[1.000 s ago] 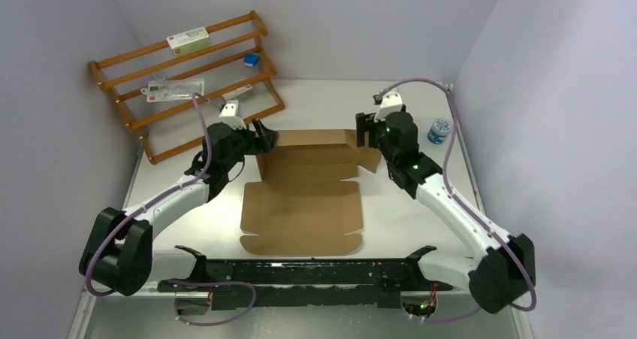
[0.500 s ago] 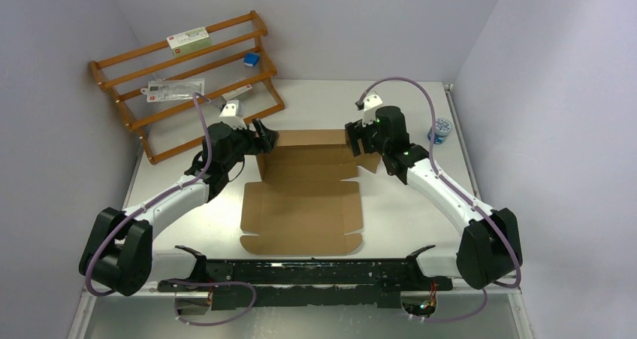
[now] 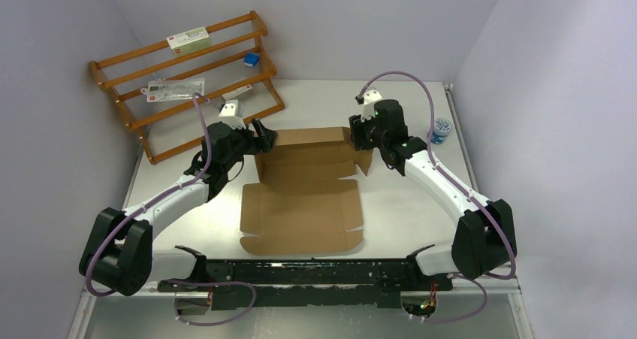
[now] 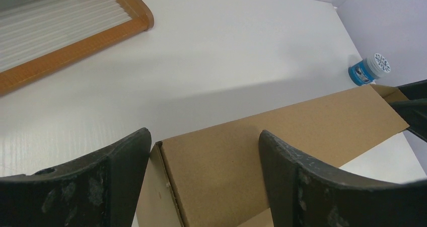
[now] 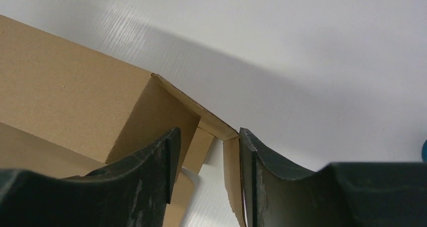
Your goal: Fold the paper box
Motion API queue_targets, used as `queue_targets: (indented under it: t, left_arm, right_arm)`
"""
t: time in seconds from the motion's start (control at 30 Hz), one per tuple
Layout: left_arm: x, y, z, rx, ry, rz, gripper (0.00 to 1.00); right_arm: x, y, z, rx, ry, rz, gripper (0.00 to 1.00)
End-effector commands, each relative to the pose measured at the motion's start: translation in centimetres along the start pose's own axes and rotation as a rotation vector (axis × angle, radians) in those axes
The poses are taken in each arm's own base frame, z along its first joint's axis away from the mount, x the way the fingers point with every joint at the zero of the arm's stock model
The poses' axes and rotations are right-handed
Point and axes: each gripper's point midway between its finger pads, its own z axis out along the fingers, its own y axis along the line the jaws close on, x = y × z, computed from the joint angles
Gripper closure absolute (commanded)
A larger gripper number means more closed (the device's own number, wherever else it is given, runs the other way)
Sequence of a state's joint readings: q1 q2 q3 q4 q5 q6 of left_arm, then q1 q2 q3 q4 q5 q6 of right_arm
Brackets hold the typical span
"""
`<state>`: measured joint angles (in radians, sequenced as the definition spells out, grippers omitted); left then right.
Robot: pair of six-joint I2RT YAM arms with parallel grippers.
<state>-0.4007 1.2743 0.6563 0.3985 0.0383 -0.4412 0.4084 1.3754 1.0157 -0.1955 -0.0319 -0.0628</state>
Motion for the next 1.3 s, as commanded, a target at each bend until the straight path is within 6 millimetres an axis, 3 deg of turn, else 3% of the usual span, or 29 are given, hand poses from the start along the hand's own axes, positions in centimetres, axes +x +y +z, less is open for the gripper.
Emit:
queue_targets:
  t: [0.0,0.2,0.47,0.73,0.87,1.07,1.27]
  left_arm:
    - [0.6,-0.4,-0.3,0.022,0.032,0.008,0.18]
    - [0.7,-0.3,-0.3,0.016,0.027,-0.001,0.18]
    - [1.1,-0.5,-0.1,0.032,0.032,-0.021,0.18]
    - [0.4,0.6,-0.5,-0.026,0.008,0.017,0.18]
    - [0.0,0.1,-0.8,0.010,-0.015,0.064,0.18]
    - [0.0,-1.4,-1.3,0.130,-0.045,0.163,0.18]
    - [0.6,-0.4,-0.7,0.115,-0.009,0.171,0.19]
  right_arm:
    - [-0.3,2.2,-0.5,-0.094,0.019,0.093,0.53]
    - [-0.3,3.7,-1.0,-0.160,0.022,0.131,0.65]
    - [1.2,6.9,-0.8,-0.202,0.073,0.158,0.70]
    - [2.6,5.1,-1.3,-0.082,0.105,0.055,0.68]
    - [2.4,5.4,-1.3,-0.113,0.066,0.016,0.65]
    - [2.8,6.1,0.2,-0.170,0.052,-0.073,0.57]
    - [3.9,6.1,1.7,-0.186,0.066,-0.117,0.55]
